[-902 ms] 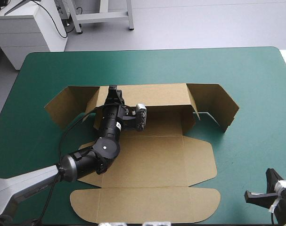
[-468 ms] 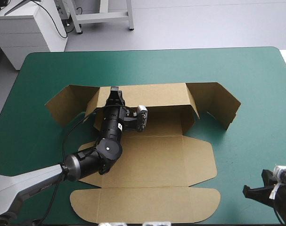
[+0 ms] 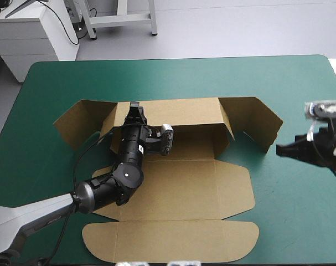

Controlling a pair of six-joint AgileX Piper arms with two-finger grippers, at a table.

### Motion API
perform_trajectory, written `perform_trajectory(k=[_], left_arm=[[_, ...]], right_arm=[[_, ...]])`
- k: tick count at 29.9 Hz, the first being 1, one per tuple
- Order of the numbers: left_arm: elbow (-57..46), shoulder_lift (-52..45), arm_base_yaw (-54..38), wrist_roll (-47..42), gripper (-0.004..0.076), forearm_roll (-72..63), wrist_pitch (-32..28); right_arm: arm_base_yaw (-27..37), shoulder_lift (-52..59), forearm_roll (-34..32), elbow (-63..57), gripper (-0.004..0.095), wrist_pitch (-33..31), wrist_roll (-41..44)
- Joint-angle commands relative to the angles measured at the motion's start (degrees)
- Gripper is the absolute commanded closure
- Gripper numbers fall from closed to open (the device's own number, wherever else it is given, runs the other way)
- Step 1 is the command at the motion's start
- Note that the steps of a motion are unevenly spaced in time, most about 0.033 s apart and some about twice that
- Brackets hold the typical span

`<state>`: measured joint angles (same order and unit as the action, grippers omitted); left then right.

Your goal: Fold the box

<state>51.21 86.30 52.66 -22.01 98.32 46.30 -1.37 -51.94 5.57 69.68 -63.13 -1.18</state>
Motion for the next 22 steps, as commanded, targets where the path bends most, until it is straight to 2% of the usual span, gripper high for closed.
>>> perform_trajectory(k=[1,13,22], left_arm=[[1.13,-1.47,0.47,0.50,0.0732,1.87,1.05],[1.13,-1.47,0.47,0.50,0.0732,1.77,1.04],[1.13,-1.47,0.47,0.50,0.0732,1.30,1.28]], right_arm=[[0.57,-8.19,0.82,9.52,0.0928,1.79,-1.12],[0.57,-36.42,7.85,35.09,0.0928,-1.34,-3.91],[0.57,-52.31,13.97,46.15,0.0928,-1.91,-1.43]])
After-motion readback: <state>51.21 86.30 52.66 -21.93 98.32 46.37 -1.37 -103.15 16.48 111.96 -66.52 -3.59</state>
